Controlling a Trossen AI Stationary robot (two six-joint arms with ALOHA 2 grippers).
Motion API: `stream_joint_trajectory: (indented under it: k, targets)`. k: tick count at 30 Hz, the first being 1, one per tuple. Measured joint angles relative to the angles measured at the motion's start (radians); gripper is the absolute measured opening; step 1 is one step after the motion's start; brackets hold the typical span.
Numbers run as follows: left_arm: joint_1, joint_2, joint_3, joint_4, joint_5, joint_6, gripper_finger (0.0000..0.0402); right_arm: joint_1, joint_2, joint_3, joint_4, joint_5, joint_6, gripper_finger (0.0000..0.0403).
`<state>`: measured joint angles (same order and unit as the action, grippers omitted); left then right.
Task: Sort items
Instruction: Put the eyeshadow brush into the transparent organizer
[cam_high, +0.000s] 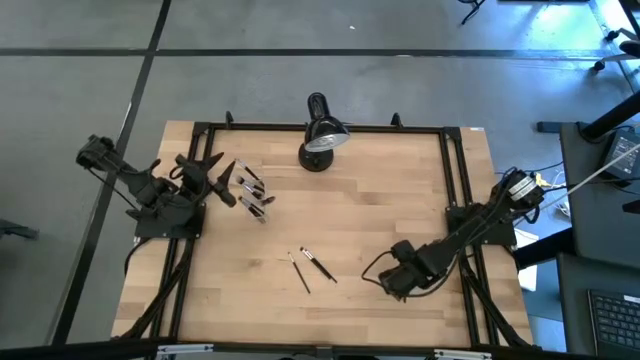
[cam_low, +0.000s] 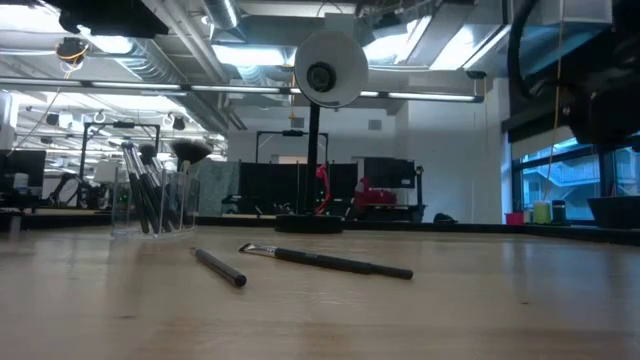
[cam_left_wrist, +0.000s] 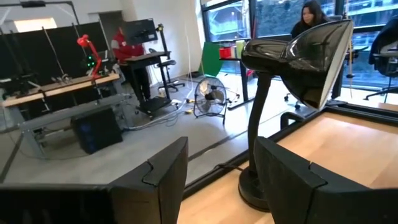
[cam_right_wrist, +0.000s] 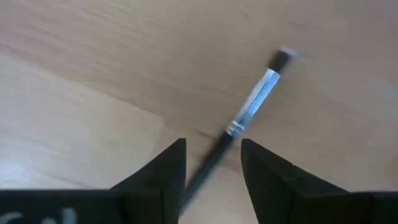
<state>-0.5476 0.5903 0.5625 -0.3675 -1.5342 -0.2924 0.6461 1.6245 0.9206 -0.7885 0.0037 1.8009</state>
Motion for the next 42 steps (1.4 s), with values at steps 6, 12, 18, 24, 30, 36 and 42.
stream_joint_trajectory:
  k: [6, 12, 18, 24, 30, 36, 42]
  targets:
    - [0.041, 0.0, 0.0, 0.002, 0.07, 0.0, 0.018, -0.004, 0.0, -0.061, 0.017, 0.001, 0.003, 0.012]
    - [0.053, 0.001, 0.0, 0.002, 0.131, 0.0, 0.018, -0.048, -0.005, -0.117, 0.056, -0.036, -0.064, 0.0064]
    - [0.052, 0.001, 0.0, 0.002, 0.146, -0.013, 0.018, -0.101, -0.004, -0.125, 0.104, -0.048, -0.187, 0.0019]
    - [0.052, 0.002, 0.0, 0.002, 0.184, -0.019, 0.018, -0.143, 0.003, -0.062, 0.166, 0.121, -0.296, 0.0027]
    - [0.051, 0.001, 0.0, 0.002, 0.187, -0.008, 0.018, -0.247, 0.005, 0.011, 0.443, 0.275, -0.581, 0.0025]
    - [0.052, -0.024, 0.0, 0.005, 0.184, 0.102, 0.018, -0.413, 0.068, 0.111, 0.765, 0.267, -0.95, 0.0024]
    - [0.052, -0.088, 0.0, 0.005, 0.172, 0.124, 0.018, -0.526, 0.26, 0.395, 0.805, 0.23, -1.263, 0.0024]
